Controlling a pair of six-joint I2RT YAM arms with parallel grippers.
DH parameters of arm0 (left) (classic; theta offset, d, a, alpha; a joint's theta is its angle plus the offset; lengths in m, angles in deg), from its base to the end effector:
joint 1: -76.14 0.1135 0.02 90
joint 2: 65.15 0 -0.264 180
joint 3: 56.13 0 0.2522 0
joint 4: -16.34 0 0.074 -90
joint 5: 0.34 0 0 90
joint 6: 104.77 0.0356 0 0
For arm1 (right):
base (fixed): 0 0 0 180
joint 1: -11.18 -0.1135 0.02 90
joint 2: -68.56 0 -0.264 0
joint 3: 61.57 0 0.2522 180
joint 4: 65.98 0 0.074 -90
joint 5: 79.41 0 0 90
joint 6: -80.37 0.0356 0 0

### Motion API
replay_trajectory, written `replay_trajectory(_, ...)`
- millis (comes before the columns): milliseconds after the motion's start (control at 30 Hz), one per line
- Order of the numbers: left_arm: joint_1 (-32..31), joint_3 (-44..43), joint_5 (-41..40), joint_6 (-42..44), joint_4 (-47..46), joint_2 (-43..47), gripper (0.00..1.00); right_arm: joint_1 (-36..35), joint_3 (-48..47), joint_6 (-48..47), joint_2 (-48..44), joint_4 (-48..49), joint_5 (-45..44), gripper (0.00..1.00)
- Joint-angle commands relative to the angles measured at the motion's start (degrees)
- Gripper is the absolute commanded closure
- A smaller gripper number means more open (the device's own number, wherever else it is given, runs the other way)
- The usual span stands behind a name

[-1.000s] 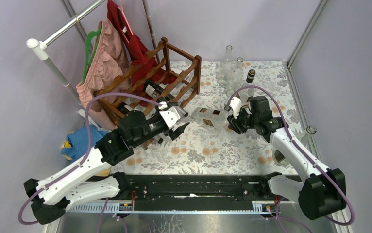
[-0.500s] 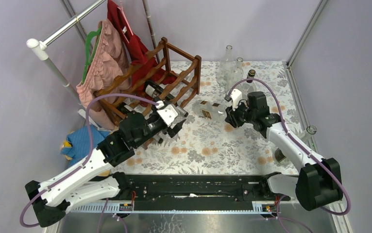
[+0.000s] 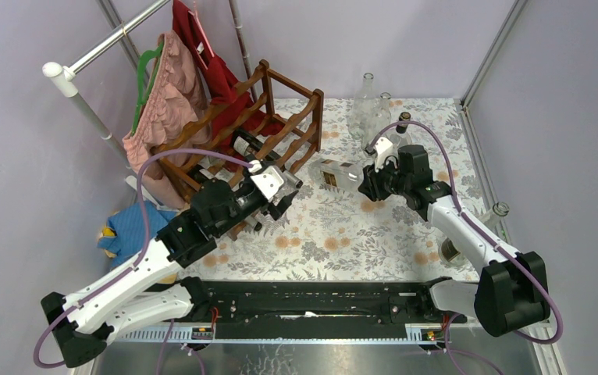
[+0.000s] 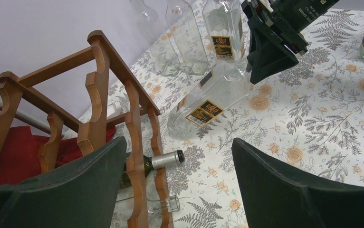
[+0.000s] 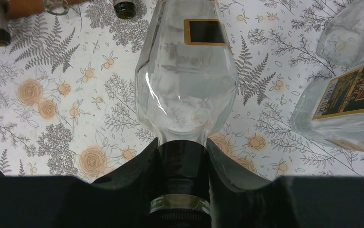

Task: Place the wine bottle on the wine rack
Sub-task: Place the wine bottle in the wine rack.

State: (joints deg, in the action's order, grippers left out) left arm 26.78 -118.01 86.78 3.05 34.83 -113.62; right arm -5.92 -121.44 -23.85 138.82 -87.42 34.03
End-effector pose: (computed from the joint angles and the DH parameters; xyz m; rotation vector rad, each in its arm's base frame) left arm 0.1312 -0.1502 0.3599 0.8933 1.4145 -0.3755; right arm 0.2534 0.0928 0.2602 -0.7985 1.9525 0.4639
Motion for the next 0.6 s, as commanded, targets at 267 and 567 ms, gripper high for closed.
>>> replay_trajectory(267, 0.76, 0.66, 0.74, -0.56, -4.29, 1.06, 0.12, 1.53, -3.70, 7.14, -1.33, 12.94, 5.46, 1.00)
replay_trajectory(567, 1.01, 0.61, 1.18, -0.55, -4.29, 1.15, 0.11, 2.17, 0.18, 14.40, -2.18, 15.96, 7.29, 1.00)
